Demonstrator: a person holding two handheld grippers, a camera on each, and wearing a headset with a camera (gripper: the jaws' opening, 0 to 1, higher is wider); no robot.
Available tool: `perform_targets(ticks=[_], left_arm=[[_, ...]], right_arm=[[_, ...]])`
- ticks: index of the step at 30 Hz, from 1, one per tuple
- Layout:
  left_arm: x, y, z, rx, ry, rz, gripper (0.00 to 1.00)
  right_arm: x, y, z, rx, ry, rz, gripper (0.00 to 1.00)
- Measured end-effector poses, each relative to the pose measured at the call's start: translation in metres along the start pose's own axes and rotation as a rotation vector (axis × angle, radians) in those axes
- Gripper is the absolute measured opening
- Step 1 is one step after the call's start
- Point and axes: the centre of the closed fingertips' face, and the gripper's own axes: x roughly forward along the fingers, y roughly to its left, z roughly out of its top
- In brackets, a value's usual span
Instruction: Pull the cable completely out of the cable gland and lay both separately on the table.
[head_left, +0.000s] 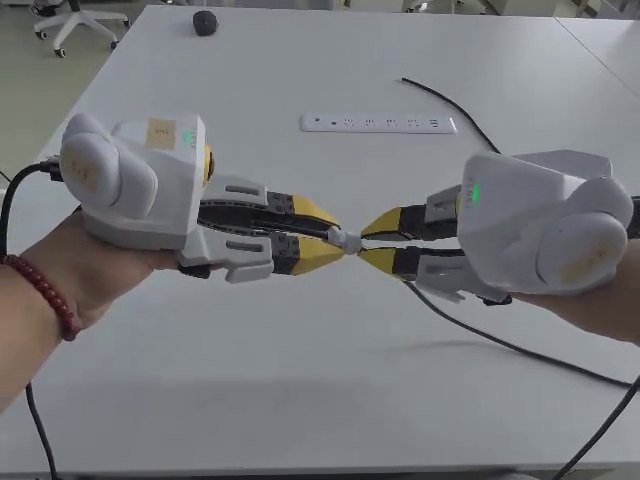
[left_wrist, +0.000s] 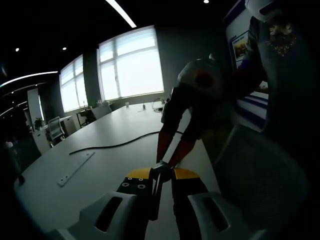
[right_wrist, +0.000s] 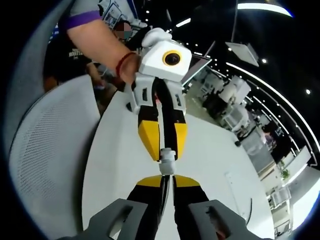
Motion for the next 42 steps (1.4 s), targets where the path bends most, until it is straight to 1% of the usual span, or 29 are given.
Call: perform_targets(ticks=[2, 6, 10, 13, 17, 19, 21, 23, 26, 28, 30, 32, 34, 35, 37, 38, 42], left_arm=[[0.0, 0.0, 0.0, -0.001, -0.001, -0.001, 0.15], [0.0, 0.001, -0.001, -0.001, 0.002, -0.002, 0.15], [-0.002, 0.002, -0.001, -0.003, -0.002, 0.006, 0.15], [-0.004, 0.004, -0.001, -0.006, -0.004, 0.013, 0.15], [-0.008, 0.007, -0.001, -0.01, -0.008, 0.023, 0.15], [-0.01, 0.009, -0.001, -0.011, -0.008, 0.029, 0.15], [-0.012, 0.009, 0.0, -0.009, -0.012, 0.033, 0.15], [-0.013, 0.01, 0.001, -0.01, -0.015, 0.036, 0.15], [-0.015, 0.011, 0.001, -0.009, -0.017, 0.043, 0.15], [-0.018, 0.012, 0.003, -0.011, -0.023, 0.05, 0.15], [-0.02, 0.013, 0.005, -0.011, -0.029, 0.056, 0.15], [-0.022, 0.014, 0.005, -0.009, -0.03, 0.062, 0.15], [-0.023, 0.014, 0.005, -0.009, -0.03, 0.064, 0.15], [-0.023, 0.014, 0.005, -0.009, -0.029, 0.065, 0.15], [-0.024, 0.014, 0.003, -0.01, -0.026, 0.065, 0.15], [-0.024, 0.014, 0.003, -0.011, -0.025, 0.066, 0.15], [-0.023, 0.013, -0.001, -0.013, -0.015, 0.062, 0.15]], right_arm=[[0.001, 0.001, 0.0, -0.005, 0.002, 0.003, 0.0], [0.001, 0.001, -0.001, -0.012, 0.003, 0.003, 0.0], [0.001, 0.0, -0.007, -0.012, 0.026, 0.004, 0.0], [0.0, -0.002, -0.015, -0.005, 0.047, 0.004, 0.0], [-0.002, -0.006, -0.03, 0.012, 0.085, -0.005, 0.0], [-0.004, -0.006, -0.037, 0.036, 0.108, -0.003, 0.0], [-0.005, -0.008, -0.042, 0.037, 0.117, -0.005, 0.0], [-0.006, -0.013, -0.049, 0.057, 0.136, -0.021, 0.0], [-0.007, -0.021, -0.06, 0.088, 0.159, -0.031, 0.0], [-0.006, -0.027, -0.068, 0.094, 0.177, -0.038, 0.0], [-0.006, -0.032, -0.075, 0.121, 0.19, -0.044, 0.0], [-0.004, -0.038, -0.08, 0.128, 0.197, -0.055, 0.0], [-0.004, -0.046, -0.086, 0.16, 0.214, -0.071, 0.0], [-0.004, -0.048, -0.087, 0.153, 0.21, -0.075, 0.0], [-0.004, -0.055, -0.088, 0.181, 0.207, -0.088, 0.0], [-0.005, -0.058, -0.088, 0.183, 0.203, -0.092, 0.0], [-0.003, -0.064, -0.094, 0.205, 0.21, -0.105, 0.0]])
